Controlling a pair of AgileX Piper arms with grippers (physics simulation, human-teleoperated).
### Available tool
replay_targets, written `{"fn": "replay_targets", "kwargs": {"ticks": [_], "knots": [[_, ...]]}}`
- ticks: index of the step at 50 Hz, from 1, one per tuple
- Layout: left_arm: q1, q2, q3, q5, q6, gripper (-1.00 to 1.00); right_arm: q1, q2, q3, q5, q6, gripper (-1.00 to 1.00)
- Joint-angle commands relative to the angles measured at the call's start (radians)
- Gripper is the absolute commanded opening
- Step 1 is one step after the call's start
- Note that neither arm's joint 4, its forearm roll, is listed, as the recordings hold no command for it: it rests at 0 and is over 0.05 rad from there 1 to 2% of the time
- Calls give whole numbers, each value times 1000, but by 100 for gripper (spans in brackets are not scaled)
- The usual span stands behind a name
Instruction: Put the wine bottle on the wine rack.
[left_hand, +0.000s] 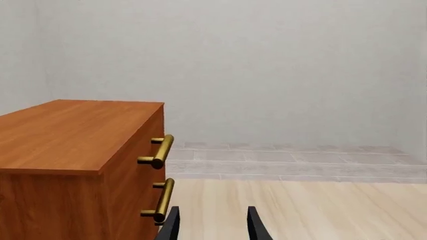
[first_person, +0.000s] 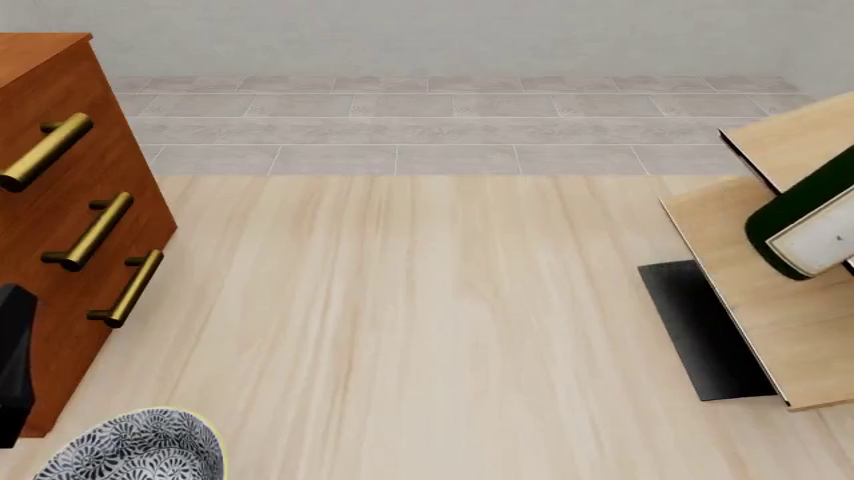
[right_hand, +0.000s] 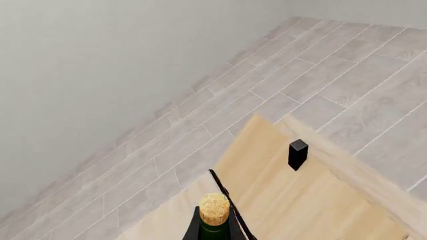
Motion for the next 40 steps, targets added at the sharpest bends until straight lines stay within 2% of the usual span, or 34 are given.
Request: {"fn": "replay_targets", "kwargs": {"ticks": [1,15,30,40], "knots": [[-3,0,1,2,-3,100,-102,65,-59,25,45,-100],[-3,0,11,-3,-1,100,-194,123,-101,27,77,-100],[-3,0,20,-9,-2,100,-252,151,-166,55,98,-100],[-6,0,8,2,-1,100,-282,173,-155,34,97,-100]]}}
